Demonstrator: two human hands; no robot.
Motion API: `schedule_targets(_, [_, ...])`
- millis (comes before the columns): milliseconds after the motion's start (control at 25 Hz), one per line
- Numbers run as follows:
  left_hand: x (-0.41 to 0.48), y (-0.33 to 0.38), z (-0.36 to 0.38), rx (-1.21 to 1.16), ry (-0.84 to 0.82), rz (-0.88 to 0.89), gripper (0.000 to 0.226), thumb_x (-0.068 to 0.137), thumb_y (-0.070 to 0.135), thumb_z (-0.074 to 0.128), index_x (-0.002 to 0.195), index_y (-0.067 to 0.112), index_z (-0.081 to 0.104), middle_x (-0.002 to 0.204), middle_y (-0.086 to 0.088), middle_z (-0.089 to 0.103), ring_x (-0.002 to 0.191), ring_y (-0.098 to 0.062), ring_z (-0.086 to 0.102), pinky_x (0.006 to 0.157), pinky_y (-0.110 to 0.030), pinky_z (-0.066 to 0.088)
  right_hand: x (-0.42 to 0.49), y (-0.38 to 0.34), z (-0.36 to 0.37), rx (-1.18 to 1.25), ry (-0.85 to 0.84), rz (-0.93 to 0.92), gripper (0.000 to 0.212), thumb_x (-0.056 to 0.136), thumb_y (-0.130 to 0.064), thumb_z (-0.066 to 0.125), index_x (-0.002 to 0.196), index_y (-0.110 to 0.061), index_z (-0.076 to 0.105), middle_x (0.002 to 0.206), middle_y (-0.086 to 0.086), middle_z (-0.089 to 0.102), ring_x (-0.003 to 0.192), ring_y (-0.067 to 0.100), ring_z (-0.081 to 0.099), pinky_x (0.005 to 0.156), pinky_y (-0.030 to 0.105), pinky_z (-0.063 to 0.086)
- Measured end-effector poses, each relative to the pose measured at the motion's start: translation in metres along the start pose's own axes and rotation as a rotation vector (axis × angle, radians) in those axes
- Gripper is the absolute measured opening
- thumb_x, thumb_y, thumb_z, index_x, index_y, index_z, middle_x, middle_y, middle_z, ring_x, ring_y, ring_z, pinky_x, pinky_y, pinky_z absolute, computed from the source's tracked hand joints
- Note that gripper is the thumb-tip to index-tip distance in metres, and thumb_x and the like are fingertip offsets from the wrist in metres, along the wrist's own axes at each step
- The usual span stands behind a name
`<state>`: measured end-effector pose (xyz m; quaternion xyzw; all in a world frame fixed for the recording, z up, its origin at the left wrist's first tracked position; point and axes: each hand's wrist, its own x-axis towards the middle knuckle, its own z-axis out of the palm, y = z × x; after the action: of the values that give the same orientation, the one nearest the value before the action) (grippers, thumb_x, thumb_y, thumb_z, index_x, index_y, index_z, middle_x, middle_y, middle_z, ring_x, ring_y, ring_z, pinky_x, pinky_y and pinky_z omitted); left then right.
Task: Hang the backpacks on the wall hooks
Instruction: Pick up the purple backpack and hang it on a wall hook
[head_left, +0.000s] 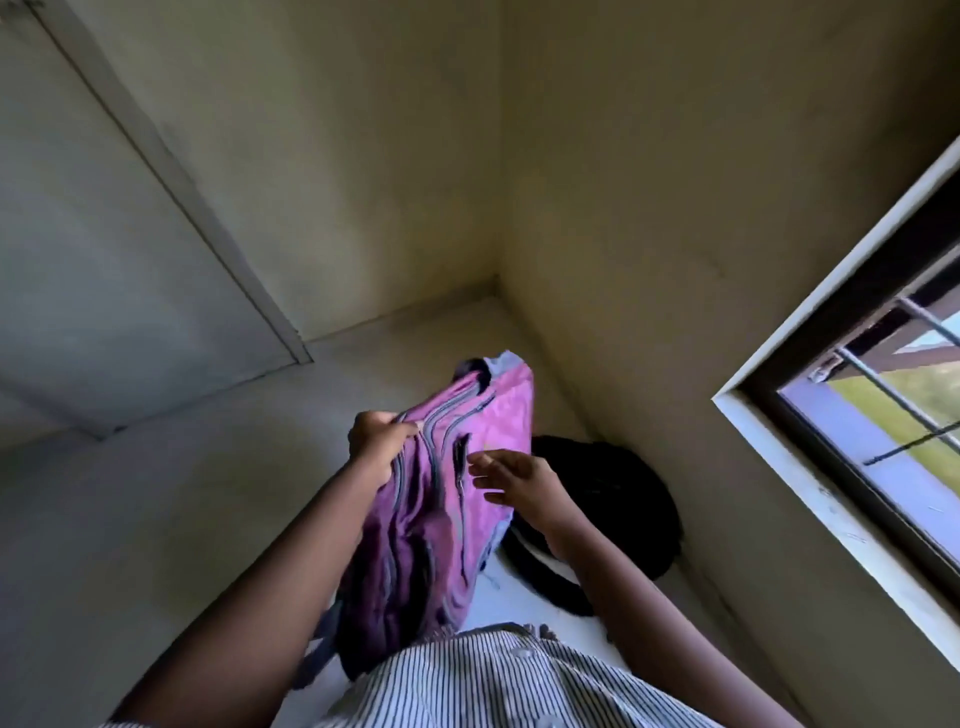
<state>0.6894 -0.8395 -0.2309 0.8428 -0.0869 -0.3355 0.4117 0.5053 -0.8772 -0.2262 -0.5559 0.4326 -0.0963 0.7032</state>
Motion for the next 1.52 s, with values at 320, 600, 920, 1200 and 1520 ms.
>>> schedule_targets(320, [0.072,-0.008,-0.002,-0.569,-0.259,-0.381,0.05,0.078,0.017,0.071,0.123,-0.001,0.054,0.126,-0.018,0.06,0.107,-0.035,0.062,0.078,-0.042,0.049,0.011,-0.012,0.036,-0.406,0.214,-0.106,0.063,0.078,-0.041,0.07,0.133,-0.021,0.048,0.129,0.005,0.055,0.117,0.018,0.054,0.099,0.026,0.04])
schedule_targets(600, [0.057,0.021,-0.037,-0.537,-0.452,-0.346,0.03,0.091,0.018,0.054,0.118,0.002,0.054,0.123,-0.016,0.06,0.117,-0.028,0.056,0.097,-0.039,0.042,0.027,-0.012,0.075,-0.662,0.353,0.024,0.055,0.073,-0.057,0.067,0.111,-0.018,0.061,0.102,0.008,0.07,0.096,0.026,0.065,0.08,0.032,0.051])
schedule_targets(920, [0.033,-0.01,-0.091,-0.067,-0.669,0.003,0.024,0.096,0.027,0.045,0.109,0.014,0.06,0.101,-0.001,0.066,0.085,-0.016,0.067,0.083,-0.031,0.049,0.048,0.001,0.123,0.688,0.564,0.287,0.021,0.082,-0.026,0.069,0.085,-0.007,0.063,0.1,0.017,0.067,0.093,0.028,0.064,0.091,0.04,0.052])
schedule_targets(1200, [0.035,-0.024,-0.127,0.098,-0.721,0.116,0.03,0.092,0.039,0.048,0.116,0.023,0.057,0.108,0.007,0.063,0.096,-0.008,0.061,0.083,-0.026,0.045,0.055,-0.013,0.124,0.905,0.721,0.286,0.05,0.086,-0.029,0.064,0.123,0.003,0.055,0.12,0.021,0.063,0.109,0.034,0.062,0.09,0.038,0.051])
schedule_targets(1520, [0.101,0.018,-0.1,-0.284,-0.286,0.106,0.016,0.072,0.007,0.076,0.088,0.006,0.071,0.075,-0.006,0.069,0.082,-0.022,0.061,0.084,-0.034,0.05,0.142,-0.064,0.108,0.902,0.532,0.24,0.026,0.083,-0.031,0.067,0.086,-0.006,0.064,0.078,0.009,0.072,0.07,0.019,0.068,0.058,0.024,0.054])
